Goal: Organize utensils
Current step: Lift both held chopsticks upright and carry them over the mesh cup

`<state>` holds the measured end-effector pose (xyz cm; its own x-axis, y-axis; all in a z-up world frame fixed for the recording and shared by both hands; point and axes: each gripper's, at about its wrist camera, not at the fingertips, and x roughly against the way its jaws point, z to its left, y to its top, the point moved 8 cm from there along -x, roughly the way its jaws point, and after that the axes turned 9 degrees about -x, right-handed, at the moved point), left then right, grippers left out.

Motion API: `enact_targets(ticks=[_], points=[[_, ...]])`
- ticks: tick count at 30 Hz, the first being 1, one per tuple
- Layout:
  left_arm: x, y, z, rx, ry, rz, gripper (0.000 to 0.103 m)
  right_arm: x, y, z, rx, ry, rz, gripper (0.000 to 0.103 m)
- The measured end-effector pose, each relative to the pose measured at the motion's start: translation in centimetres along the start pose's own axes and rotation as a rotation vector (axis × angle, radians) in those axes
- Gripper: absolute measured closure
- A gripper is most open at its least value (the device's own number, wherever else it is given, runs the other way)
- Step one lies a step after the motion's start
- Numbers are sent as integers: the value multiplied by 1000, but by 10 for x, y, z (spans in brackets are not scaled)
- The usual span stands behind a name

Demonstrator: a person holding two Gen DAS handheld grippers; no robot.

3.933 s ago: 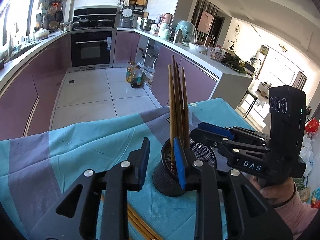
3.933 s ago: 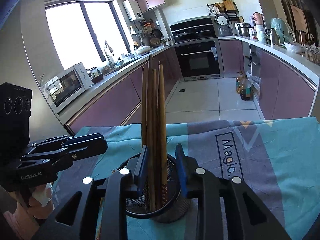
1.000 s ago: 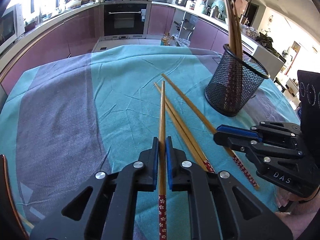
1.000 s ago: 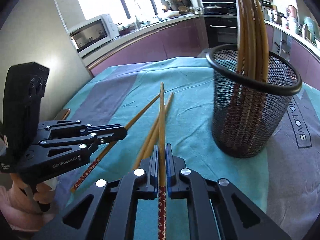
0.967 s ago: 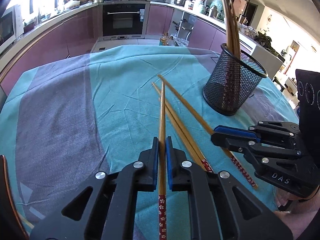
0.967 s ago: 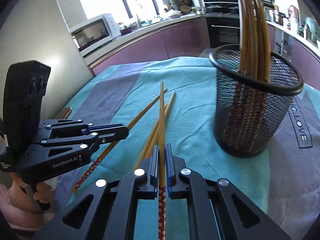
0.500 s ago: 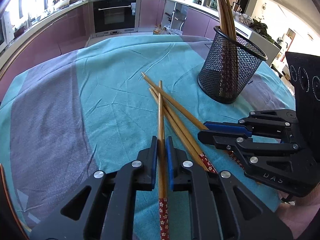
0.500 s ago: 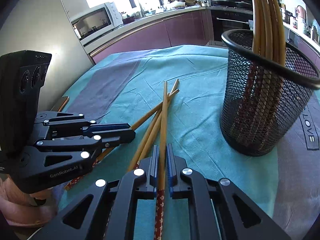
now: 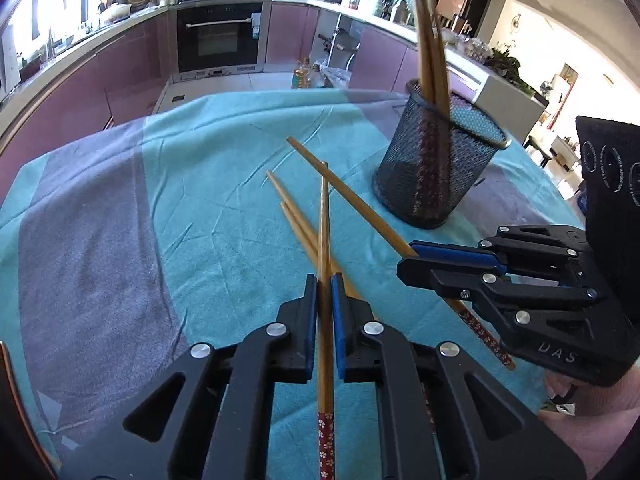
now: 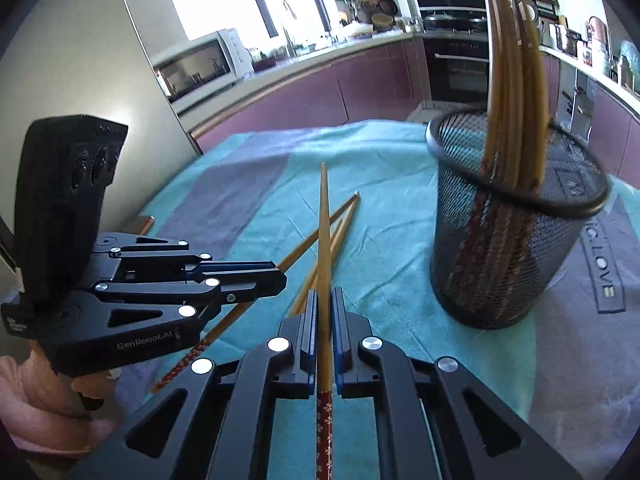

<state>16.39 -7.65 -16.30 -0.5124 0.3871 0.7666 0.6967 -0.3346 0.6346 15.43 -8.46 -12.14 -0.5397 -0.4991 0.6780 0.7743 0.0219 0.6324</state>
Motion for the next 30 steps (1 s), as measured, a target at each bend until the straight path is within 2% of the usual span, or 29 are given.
enact_targets(ticks=[7,19,30], points=[[43,25,-10,-18,-62,-103,95,36,16,-8,-25,30,-84,97],[102,59,-23,-63,-117,-228,95,80,45,-24,-54,24,-224,97],[125,102,-30,-53,-160,-320,95,104,83,-41,-81,7,-349,97]])
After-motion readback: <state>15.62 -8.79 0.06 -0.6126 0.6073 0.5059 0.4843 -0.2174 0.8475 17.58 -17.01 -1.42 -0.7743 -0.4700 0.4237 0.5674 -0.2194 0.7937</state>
